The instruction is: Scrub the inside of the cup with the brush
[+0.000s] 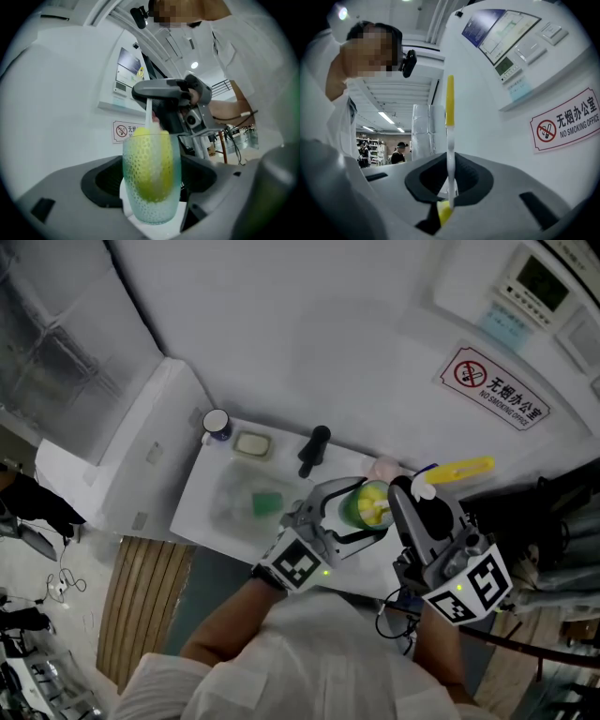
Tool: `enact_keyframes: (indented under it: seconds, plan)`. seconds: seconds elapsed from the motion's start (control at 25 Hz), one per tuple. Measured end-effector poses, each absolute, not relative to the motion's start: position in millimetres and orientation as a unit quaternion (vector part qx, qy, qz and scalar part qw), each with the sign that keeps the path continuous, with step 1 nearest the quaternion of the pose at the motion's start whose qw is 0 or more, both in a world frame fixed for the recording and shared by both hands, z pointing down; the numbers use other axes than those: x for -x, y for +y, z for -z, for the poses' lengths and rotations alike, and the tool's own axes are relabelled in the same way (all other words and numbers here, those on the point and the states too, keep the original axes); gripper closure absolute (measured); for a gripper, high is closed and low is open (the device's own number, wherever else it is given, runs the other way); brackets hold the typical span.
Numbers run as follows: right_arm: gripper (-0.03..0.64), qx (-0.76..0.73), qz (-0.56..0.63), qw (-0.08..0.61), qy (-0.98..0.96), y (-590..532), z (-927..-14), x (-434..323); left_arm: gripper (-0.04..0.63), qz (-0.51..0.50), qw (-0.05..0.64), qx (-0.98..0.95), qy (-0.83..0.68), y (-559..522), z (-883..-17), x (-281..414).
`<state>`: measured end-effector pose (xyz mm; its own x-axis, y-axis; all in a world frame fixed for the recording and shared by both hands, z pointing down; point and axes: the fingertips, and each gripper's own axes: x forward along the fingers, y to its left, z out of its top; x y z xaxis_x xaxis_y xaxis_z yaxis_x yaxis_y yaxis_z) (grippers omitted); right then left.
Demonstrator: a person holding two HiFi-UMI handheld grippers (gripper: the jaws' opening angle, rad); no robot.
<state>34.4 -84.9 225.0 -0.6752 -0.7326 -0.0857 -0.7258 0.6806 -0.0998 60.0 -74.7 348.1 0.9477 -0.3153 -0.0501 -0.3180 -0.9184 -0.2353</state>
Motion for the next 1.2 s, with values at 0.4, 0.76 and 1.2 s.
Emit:
enact_keyframes:
  seconds: [0.4, 0.76, 1.2]
  plan:
    - [0.597, 0.383, 0.066, 0.019, 0.921, -80.3, -247.8, -27.7, 0.247, 0.001, 0.122, 0.98, 0.158, -69.5, -346.0, -57.7]
    - [0.598, 0.386, 0.008, -0.018, 0.922, -70.7, -207.4, -33.6, 0.247, 0.002, 0.108, 0.981, 0.163, -70.8, -355.6, -53.1]
    - [0.598, 0.382, 0.037, -0.059, 0.921, -84.3, -264.6, -21.7, 0.247, 0.002, 0.099, 0.983, 0.156, -69.6, -361.6, -58.0]
